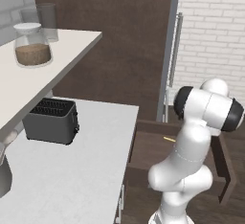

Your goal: Take a straw from the drawer in front and place it inside the glass cup on the dining counter.

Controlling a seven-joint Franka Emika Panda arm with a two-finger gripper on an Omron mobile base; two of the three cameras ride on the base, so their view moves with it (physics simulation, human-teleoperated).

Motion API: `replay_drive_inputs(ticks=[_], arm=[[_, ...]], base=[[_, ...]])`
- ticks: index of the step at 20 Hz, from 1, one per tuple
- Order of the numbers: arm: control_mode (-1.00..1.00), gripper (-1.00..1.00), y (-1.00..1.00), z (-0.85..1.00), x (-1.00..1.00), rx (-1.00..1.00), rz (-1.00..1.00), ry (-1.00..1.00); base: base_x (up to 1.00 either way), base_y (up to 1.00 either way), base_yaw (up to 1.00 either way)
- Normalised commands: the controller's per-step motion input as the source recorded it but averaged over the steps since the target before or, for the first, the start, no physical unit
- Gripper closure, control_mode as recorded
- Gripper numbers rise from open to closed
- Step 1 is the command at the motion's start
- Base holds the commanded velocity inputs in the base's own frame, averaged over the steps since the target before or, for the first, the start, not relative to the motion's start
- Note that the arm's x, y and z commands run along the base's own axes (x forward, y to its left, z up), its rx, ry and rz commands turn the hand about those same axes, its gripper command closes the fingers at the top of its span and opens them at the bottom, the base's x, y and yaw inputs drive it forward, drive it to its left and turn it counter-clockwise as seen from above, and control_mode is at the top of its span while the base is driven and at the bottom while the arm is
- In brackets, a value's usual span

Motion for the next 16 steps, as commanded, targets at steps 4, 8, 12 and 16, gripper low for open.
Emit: replay_drive_inputs(ticks=[4,8,12,16], arm=[[-1.00,-1.00,0.13,-0.02,0.29,-0.18,0.32,-0.01],[-1.00,-1.00,-0.02,-0.15,0.30,-0.07,0.28,0.00],[-1.00,-1.00,-0.09,-0.42,0.08,0.00,0.24,0.00],[-1.00,-1.00,-0.15,-0.46,0.16,0.01,0.20,0.00]], base=[[0.00,0.00,0.00],[0.00,0.00,0.00],[0.00,0.00,0.00],[0.00,0.00,0.00]])
